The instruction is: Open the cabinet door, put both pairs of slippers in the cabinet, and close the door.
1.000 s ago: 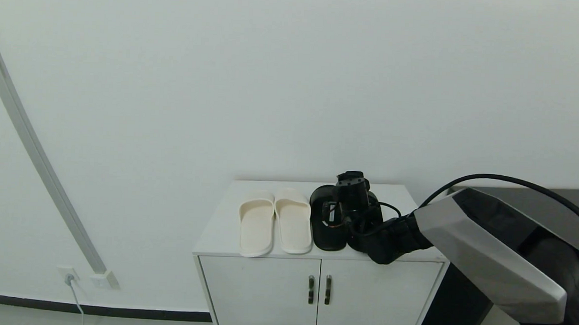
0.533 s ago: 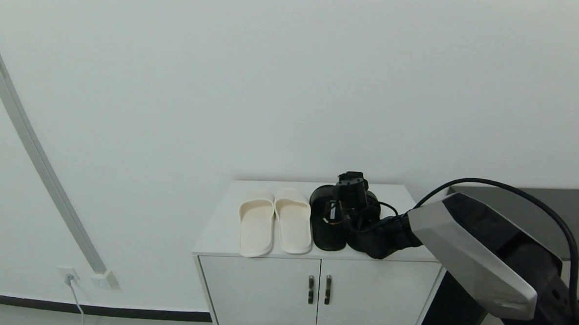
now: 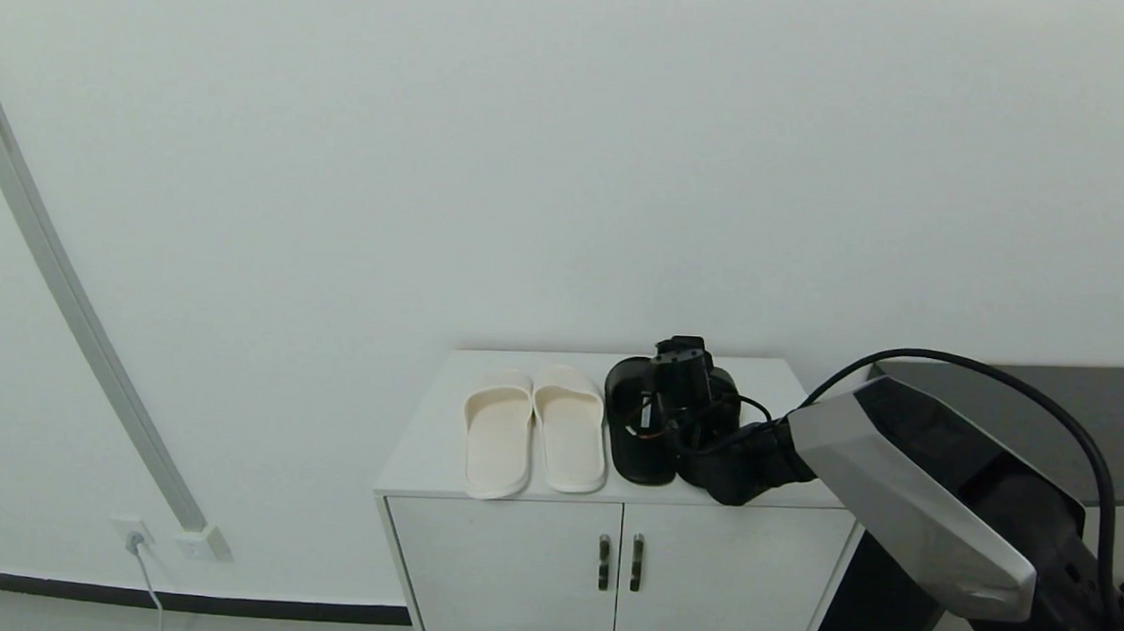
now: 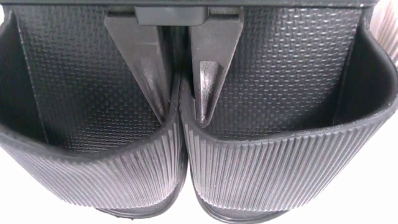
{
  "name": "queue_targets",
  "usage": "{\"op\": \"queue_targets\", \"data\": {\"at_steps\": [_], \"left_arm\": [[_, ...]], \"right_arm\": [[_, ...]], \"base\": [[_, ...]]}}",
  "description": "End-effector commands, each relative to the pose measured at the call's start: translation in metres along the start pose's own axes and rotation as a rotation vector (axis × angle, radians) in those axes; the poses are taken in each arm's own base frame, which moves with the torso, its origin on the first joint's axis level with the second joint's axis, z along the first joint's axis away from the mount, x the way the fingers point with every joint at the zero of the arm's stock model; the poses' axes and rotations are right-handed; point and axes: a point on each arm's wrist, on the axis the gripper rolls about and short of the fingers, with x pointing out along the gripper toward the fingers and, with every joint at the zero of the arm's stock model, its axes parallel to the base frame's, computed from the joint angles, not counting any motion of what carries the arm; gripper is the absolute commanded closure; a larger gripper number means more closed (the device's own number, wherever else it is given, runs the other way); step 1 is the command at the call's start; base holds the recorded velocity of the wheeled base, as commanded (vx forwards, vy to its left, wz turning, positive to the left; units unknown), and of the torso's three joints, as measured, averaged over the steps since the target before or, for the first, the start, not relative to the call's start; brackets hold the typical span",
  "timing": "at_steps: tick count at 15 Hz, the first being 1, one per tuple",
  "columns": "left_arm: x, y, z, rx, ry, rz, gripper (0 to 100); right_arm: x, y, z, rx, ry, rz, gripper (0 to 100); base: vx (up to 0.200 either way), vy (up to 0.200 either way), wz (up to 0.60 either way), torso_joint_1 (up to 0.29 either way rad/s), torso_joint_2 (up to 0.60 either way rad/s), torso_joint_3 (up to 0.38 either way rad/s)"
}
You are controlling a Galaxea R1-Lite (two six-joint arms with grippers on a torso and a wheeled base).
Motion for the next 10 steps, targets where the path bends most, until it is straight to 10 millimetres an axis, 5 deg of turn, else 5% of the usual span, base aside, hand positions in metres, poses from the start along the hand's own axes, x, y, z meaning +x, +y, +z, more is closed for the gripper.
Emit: {"op": "queue_targets", "data": {"at_steps": [1,5,10], "left_arm": [[0.000,0.000,0.000,0.000,0.001,0.000,100],[0.000,0.000,0.000,0.000,0.001,0.004,100],[0.000,0.000,0.000,0.001,0.001,0.003,100]], "right_arm": [[-0.008,0.000,0.013,0.012,-0.021,0.007,100],[-0.064,-0.015,0.046,0.018,-0.052,0.058,100],[-0.174,-0.063,0.050,-0.078,-0.050,0.377,100]], "base": [[0.000,0.000,0.00,0.000,0.00,0.000],[0.000,0.000,0.00,0.000,0.00,0.000],[0.000,0.000,0.00,0.000,0.00,0.000]]}}
